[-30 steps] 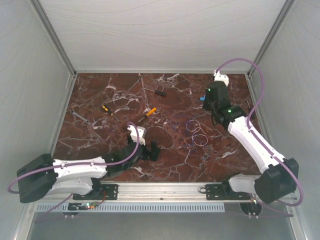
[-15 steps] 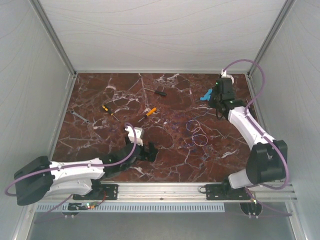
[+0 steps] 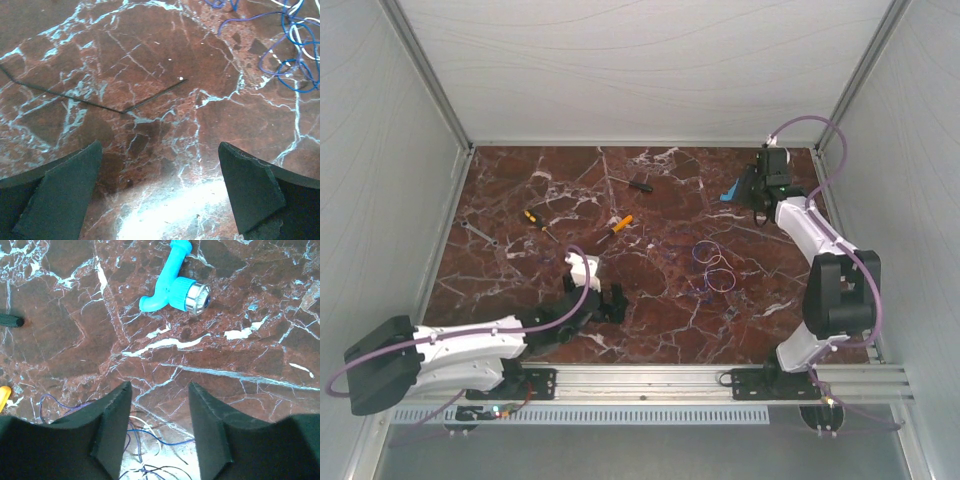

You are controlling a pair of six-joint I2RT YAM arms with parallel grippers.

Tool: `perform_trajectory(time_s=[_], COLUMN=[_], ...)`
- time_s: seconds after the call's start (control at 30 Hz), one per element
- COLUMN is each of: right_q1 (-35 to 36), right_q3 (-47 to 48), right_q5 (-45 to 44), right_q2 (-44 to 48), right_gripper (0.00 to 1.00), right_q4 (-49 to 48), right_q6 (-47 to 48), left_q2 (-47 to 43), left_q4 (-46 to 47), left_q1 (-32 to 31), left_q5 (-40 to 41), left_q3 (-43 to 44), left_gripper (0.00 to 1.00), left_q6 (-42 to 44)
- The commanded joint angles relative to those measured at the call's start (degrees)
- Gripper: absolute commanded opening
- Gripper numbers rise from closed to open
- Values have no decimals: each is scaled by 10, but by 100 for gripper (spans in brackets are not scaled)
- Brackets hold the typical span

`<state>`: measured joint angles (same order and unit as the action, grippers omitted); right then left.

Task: Zip-tie the wires
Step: Place the cable at the center of the board.

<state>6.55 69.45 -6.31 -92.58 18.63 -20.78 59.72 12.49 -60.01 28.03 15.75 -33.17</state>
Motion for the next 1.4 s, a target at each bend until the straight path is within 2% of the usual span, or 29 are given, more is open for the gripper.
perform_trajectory(time_s=[0.0, 0.17, 0.3, 0.4, 0.53, 0.7, 0.83, 0.97, 1.2, 1.37], right_q1=[-14, -15, -14, -10, 2, 14, 19, 20, 21, 22], right_q3=[26, 29, 14, -10, -37, -46, -47, -54, -64, -68], right_q5=[31, 52, 70, 84, 90, 105, 115, 122, 131, 134], right_q2=[-6, 18, 55, 95, 135, 156, 160, 167, 171, 166], right_gripper=[52, 77, 85, 87, 87, 87, 87, 87, 87, 87], right_q4=[-14, -13, -13, -20, -26, -34, -36, -42, -53, -56], right_q6=[-12, -22, -36, -46, -45, -49, -50, -53, -57, -58], left_q2=[-16, -14, -1, 5, -6, -26, 5, 66, 186, 224], left_q4=[-46, -128, -207, -246, -280, -241, -227, -198, -182, -178], left_q1=[15, 51, 126, 167, 206, 330, 401, 430, 448, 450], left_q5=[18, 25, -14, -5, 56, 17, -13, -31, -34, -56], left_q3=[32, 67, 112, 141, 150, 128, 136, 151, 205, 224], left_gripper=[100, 100, 100, 100, 100, 94, 88, 75, 58, 53], left_q6=[-16, -48, -75, -83, -109, -93, -61, -46, -17, -9])
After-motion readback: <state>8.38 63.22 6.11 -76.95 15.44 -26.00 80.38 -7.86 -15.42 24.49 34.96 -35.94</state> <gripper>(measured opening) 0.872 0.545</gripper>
